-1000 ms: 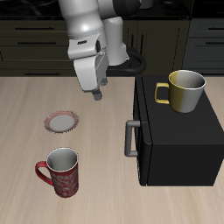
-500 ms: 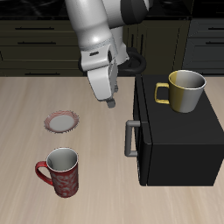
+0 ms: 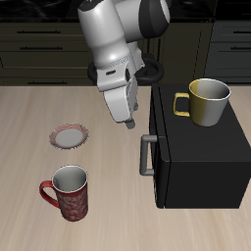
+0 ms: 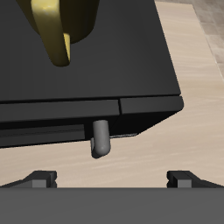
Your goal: Open the microwave and place the white and yellow mug in it
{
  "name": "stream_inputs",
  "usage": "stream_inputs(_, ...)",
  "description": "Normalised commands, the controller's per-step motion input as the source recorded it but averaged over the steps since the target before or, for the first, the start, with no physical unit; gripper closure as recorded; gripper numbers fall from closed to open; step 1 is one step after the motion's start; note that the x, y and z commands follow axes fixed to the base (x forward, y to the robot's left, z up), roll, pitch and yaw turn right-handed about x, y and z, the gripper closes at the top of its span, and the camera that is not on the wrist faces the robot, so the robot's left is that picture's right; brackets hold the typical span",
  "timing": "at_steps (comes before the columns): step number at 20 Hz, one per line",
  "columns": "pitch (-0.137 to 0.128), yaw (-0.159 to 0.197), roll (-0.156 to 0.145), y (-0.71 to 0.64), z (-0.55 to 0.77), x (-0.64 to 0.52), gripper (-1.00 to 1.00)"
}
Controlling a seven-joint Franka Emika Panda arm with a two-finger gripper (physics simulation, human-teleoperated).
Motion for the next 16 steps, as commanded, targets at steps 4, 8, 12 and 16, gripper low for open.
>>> stream_inputs(4,0.010,0.001,0.011,0.05,-0.25,-0.08,-1.00)
stream_inputs(8,0.004,0.004,-0.001,-0.02,-0.14,0.00,-1.00)
stream_inputs(12,0.000,0.006,0.005,-0.03,-0.09,0.03,-1.00)
stream_inputs(16,-0.017,-0.020,-0.009,-0.06,-0.06,0.09,-1.00)
